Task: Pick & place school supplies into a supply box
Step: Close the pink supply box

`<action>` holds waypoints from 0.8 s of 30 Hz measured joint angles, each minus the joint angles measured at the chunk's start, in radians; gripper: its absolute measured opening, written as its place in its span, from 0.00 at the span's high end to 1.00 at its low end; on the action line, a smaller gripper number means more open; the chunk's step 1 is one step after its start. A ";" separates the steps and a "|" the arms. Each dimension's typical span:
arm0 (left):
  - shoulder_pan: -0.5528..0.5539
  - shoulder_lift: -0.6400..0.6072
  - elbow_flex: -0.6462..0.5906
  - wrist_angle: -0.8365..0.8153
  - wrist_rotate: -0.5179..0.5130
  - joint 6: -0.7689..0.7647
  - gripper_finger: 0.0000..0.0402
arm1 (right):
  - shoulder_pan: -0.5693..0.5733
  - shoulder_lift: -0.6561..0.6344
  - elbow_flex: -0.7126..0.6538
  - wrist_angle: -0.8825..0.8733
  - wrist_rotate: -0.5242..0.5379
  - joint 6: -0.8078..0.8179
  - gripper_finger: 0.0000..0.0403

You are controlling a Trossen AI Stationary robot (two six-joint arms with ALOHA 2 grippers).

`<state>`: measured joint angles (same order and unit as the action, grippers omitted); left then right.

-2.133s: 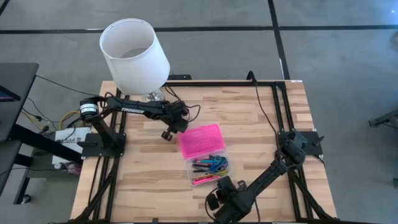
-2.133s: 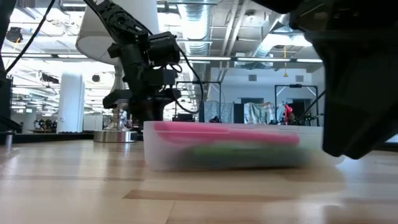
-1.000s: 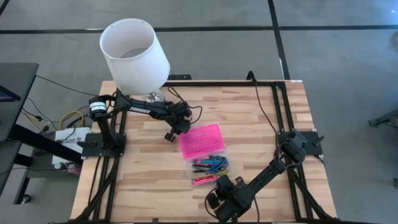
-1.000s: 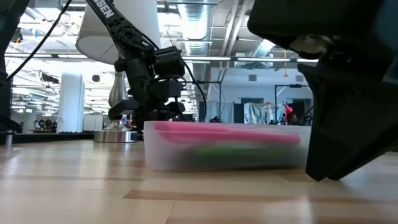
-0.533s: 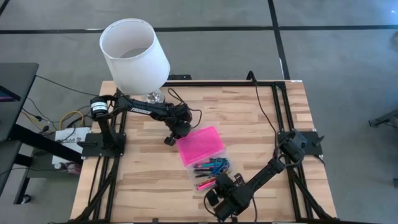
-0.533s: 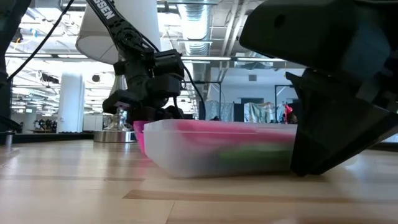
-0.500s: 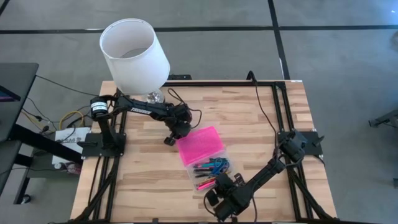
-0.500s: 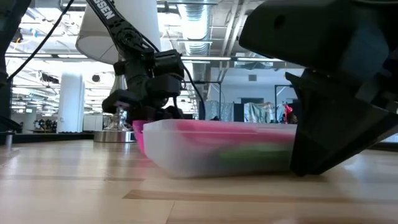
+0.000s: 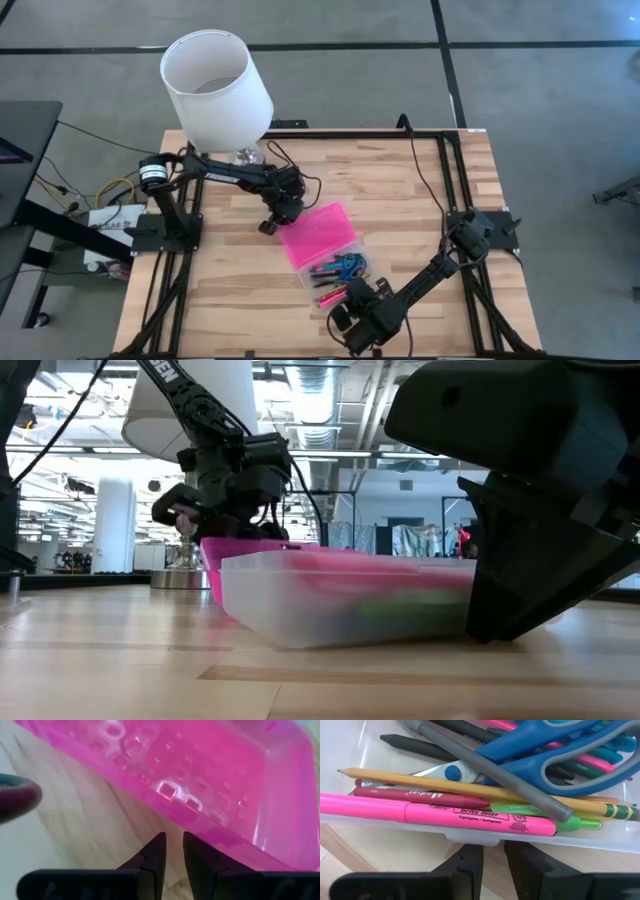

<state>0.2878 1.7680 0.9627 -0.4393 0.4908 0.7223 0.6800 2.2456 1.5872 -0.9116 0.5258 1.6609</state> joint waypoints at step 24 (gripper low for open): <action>-0.041 -0.189 0.003 0.023 0.038 0.014 0.85 | -0.022 0.000 0.000 0.004 -0.004 -0.021 0.80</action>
<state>0.2473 1.5795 0.9657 -0.4158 0.5285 0.7362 0.6578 2.2456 1.5871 -0.9075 0.5223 1.6402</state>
